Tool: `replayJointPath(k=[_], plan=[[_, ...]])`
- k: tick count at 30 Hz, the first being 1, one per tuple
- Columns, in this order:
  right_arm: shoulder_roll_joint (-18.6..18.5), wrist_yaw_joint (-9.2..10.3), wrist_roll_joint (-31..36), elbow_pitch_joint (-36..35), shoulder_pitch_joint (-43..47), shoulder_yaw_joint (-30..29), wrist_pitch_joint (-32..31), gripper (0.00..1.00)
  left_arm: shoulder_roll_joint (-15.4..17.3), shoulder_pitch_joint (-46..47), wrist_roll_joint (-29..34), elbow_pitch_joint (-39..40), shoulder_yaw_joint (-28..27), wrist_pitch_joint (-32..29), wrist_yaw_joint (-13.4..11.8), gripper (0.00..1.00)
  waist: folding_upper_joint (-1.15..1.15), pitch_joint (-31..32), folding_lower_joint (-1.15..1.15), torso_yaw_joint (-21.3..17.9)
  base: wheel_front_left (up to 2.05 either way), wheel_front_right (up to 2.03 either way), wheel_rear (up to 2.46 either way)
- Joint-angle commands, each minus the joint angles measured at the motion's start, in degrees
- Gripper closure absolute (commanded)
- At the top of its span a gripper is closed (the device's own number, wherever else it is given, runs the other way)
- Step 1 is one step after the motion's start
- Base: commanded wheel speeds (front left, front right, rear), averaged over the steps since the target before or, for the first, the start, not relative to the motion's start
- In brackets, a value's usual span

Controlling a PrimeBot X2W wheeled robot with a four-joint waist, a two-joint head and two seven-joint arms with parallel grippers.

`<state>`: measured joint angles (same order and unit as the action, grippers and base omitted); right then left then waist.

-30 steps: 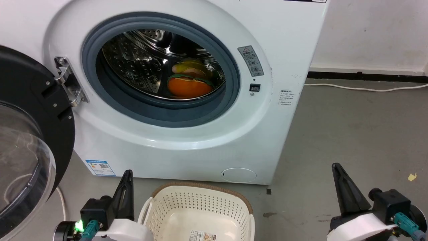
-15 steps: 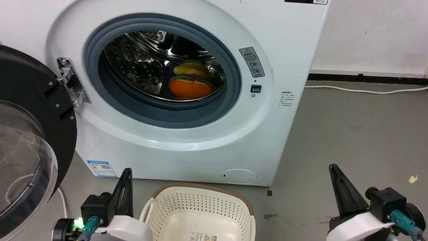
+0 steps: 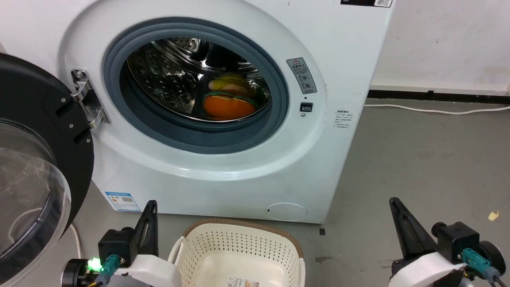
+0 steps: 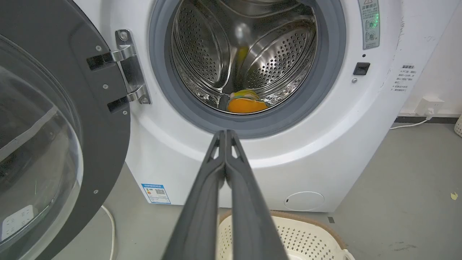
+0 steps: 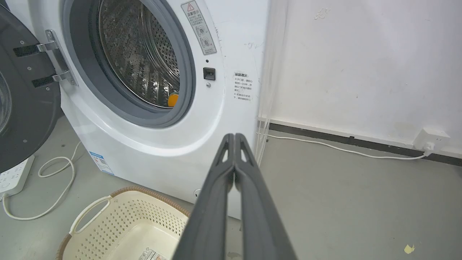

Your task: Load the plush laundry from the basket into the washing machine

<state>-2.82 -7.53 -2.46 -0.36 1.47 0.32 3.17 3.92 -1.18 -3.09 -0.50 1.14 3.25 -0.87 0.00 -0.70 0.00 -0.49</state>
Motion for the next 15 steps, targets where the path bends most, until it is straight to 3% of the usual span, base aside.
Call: replayJointPath(k=[1, 15], plan=[[-0.05, 0.03, 0.52, 0.23, -0.99, -0.11, -0.24, 1.0, -0.36, 0.71, 0.57, 0.25, -0.16, -0.34, 0.11, 1.0, 0.0, 0.03, 0.0, 0.02, 0.0, 0.0, 0.0], [-0.05, 0.04, 1.61, 0.3, -1.26, -0.23, -1.89, 1.0, -0.74, 0.98, 1.99, 0.39, -0.71, -1.98, 0.54, 1.0, 0.0, 0.41, 0.0, 0.28, 0.0, 0.0, 0.0]])
